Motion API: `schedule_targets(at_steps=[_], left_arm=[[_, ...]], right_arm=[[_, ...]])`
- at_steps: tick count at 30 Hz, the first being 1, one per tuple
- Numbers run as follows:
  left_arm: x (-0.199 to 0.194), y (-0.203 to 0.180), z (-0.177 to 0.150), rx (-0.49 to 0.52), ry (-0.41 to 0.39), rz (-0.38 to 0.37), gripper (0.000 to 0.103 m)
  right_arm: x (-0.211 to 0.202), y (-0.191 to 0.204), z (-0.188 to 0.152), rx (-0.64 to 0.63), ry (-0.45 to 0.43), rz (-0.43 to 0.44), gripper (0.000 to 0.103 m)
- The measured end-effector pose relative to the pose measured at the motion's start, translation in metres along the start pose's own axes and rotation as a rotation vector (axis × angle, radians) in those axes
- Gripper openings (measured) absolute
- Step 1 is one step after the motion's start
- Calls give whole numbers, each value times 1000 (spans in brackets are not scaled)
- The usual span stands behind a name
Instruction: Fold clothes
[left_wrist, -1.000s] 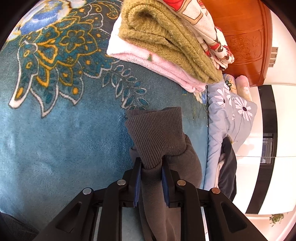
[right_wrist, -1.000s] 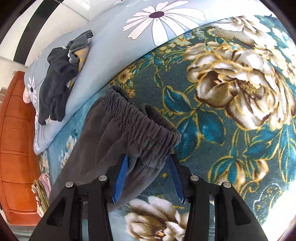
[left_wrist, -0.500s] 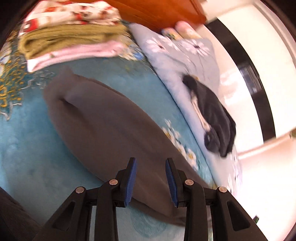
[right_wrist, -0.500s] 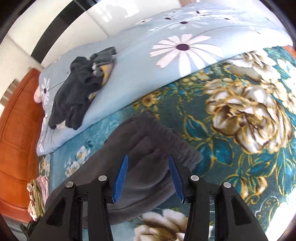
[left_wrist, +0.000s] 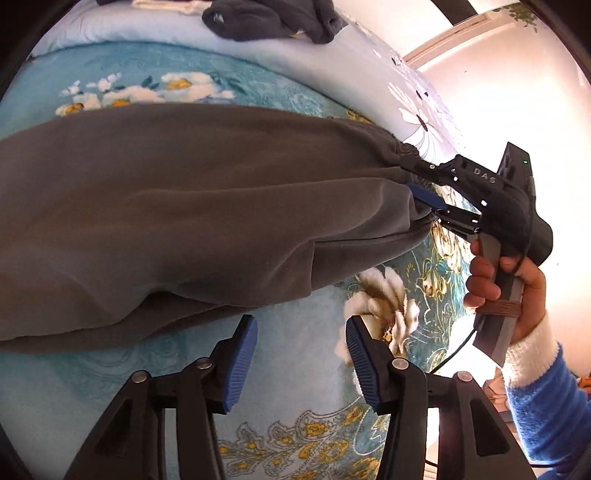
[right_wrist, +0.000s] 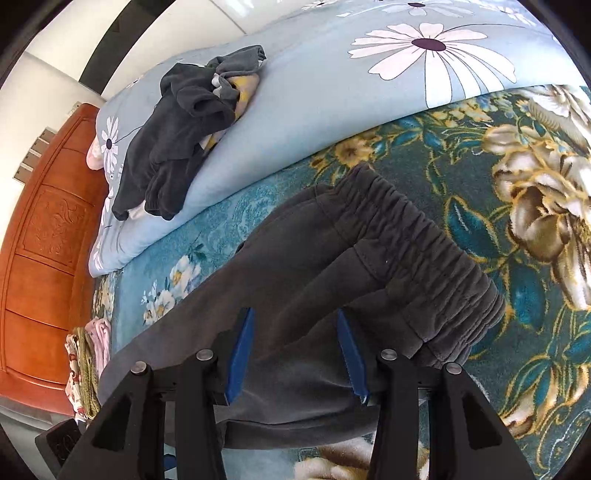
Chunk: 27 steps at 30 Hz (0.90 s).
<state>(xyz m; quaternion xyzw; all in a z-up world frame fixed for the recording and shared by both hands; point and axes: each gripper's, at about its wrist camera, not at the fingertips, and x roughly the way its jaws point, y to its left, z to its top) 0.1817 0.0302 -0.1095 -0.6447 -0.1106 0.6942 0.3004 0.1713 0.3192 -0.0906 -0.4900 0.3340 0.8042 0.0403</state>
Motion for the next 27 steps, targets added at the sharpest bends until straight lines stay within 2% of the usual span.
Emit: schedule_targets(at_steps=[2, 3, 5, 8, 11, 13, 16, 19, 23, 25, 27], left_arm=[[14, 3, 1, -29, 39, 14, 55], [15, 4, 2, -28, 25, 53, 55], [8, 3, 4, -30, -34, 99, 55], [-8, -1, 12, -4, -133, 121, 55], [-17, -5, 21, 22, -198, 167, 55], [-20, 0, 25, -9, -224, 161, 55], [-11, -3, 27, -16, -198, 145, 57], [10, -20, 25, 119, -140, 191, 57], [32, -35, 19, 283, -83, 304, 57], [33, -34, 21, 291, -88, 310, 57], [30, -33, 24, 280, -101, 285, 55]], right_arm=[[0, 0, 2, -9, 1, 5, 47], [1, 0, 3, -12, 2, 8, 47], [3, -1, 4, -6, 4, 17, 47], [5, -3, 6, 6, 7, 35, 47], [7, -5, 9, 17, 7, 49, 47], [8, -6, 12, 23, 7, 54, 47], [10, -8, 17, 33, 7, 62, 47], [12, -9, 19, 41, 10, 63, 47], [15, -9, 20, 36, 15, 57, 47], [16, -9, 20, 34, 18, 55, 47], [16, -9, 20, 35, 21, 58, 47]])
